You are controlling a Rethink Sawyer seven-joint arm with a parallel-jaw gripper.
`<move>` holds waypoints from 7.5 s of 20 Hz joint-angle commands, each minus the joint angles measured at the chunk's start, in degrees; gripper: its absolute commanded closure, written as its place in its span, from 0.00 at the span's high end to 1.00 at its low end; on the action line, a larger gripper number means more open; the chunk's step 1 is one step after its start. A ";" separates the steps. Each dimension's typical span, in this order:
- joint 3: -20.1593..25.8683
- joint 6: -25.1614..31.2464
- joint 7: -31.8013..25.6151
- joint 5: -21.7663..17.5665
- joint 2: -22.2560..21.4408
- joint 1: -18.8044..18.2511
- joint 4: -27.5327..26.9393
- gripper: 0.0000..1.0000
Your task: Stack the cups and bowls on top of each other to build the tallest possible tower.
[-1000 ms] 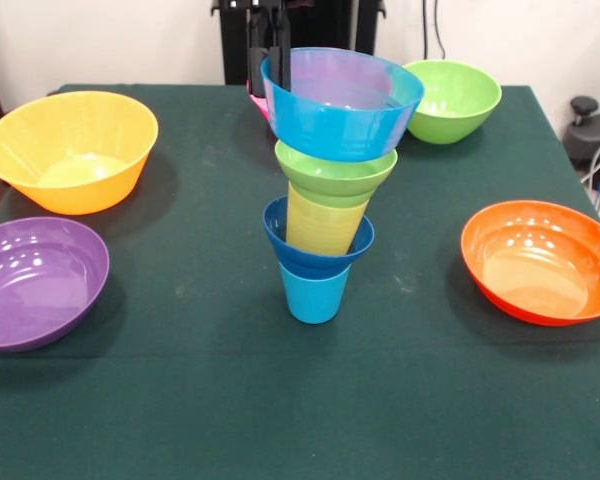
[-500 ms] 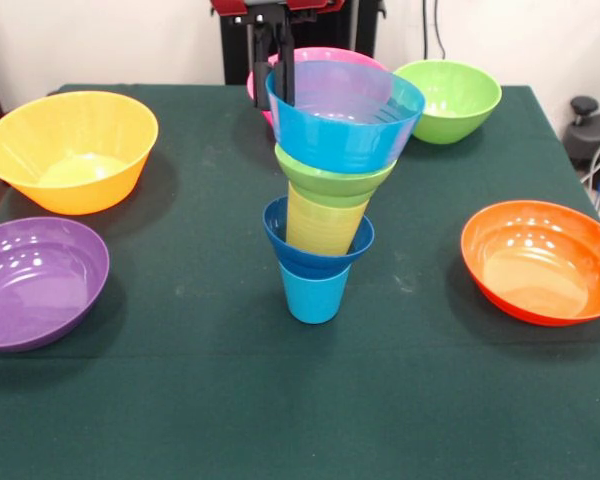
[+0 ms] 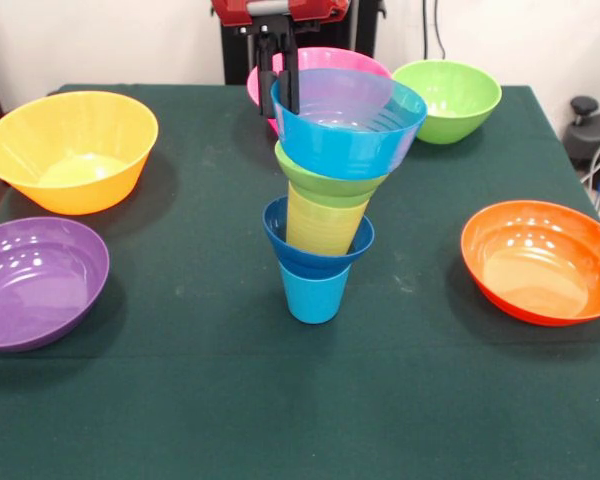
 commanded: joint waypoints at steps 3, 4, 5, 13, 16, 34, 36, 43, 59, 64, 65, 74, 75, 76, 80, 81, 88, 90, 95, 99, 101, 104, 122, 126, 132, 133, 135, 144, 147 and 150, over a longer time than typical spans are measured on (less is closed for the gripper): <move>1.61 -2.25 2.02 -2.97 1.92 0.48 4.82 0.00; 1.69 -2.33 1.96 -3.05 1.90 0.32 4.96 0.00; 1.77 -2.41 1.91 -3.12 1.88 0.17 5.10 0.00; 1.89 -3.44 2.09 -3.56 1.02 -0.71 7.17 0.00; 2.03 -4.27 1.91 -4.06 1.17 -1.20 7.55 0.00; 2.13 -6.28 0.91 -4.52 1.99 -2.21 8.01 0.00; 2.34 -6.14 0.61 -4.66 1.99 -2.56 8.03 0.00; 2.87 -6.82 -0.02 -5.62 2.56 -3.82 8.23 0.00; 1.76 -8.72 2.18 -6.65 3.09 -2.59 8.19 0.00; 0.96 -9.09 2.91 -6.06 2.95 -1.75 8.33 0.00; 0.86 -9.16 2.94 -5.99 2.94 -1.67 8.37 0.00; 0.00 -9.72 3.49 -5.57 2.59 -0.76 8.84 0.00; -0.10 -9.76 3.57 -5.52 2.57 -0.65 8.86 0.00; -0.13 -9.89 3.62 -5.51 2.66 -0.62 8.87 0.00; -0.67 -10.55 4.17 -5.36 2.81 -0.09 9.09 0.00; -0.85 -10.71 4.27 -5.35 2.81 0.06 9.15 0.00; -2.14 -12.30 4.92 -5.45 2.68 1.22 10.24 0.00; -2.44 -12.62 4.94 -5.41 2.75 1.46 10.27 0.00; -3.07 -13.32 4.97 -5.29 2.95 2.08 10.20 0.00; -3.10 -13.58 4.65 -5.29 3.04 1.98 10.18 0.00; -2.96 -13.70 4.37 -5.44 3.12 1.75 10.19 0.00; -2.77 -13.76 3.91 -5.76 3.35 1.42 9.98 0.00; -1.32 -13.31 2.20 -7.01 4.27 -0.36 8.76 0.00; -1.00 -13.31 2.03 -7.09 4.54 -0.56 8.41 0.00; -0.89 -13.40 2.14 -7.01 4.61 -0.65 8.44 0.00; -0.71 -13.31 2.05 -7.09 4.59 -0.88 8.49 0.00; -0.25 -13.17 1.67 -7.44 4.66 -1.50 8.49 0.00; 1.41 -12.98 0.64 -8.19 5.59 -3.17 7.71 0.00; 1.63 -13.08 0.60 -8.28 5.65 -3.44 7.86 0.00; 1.72 -13.21 0.60 -8.52 5.76 -3.57 7.92 0.00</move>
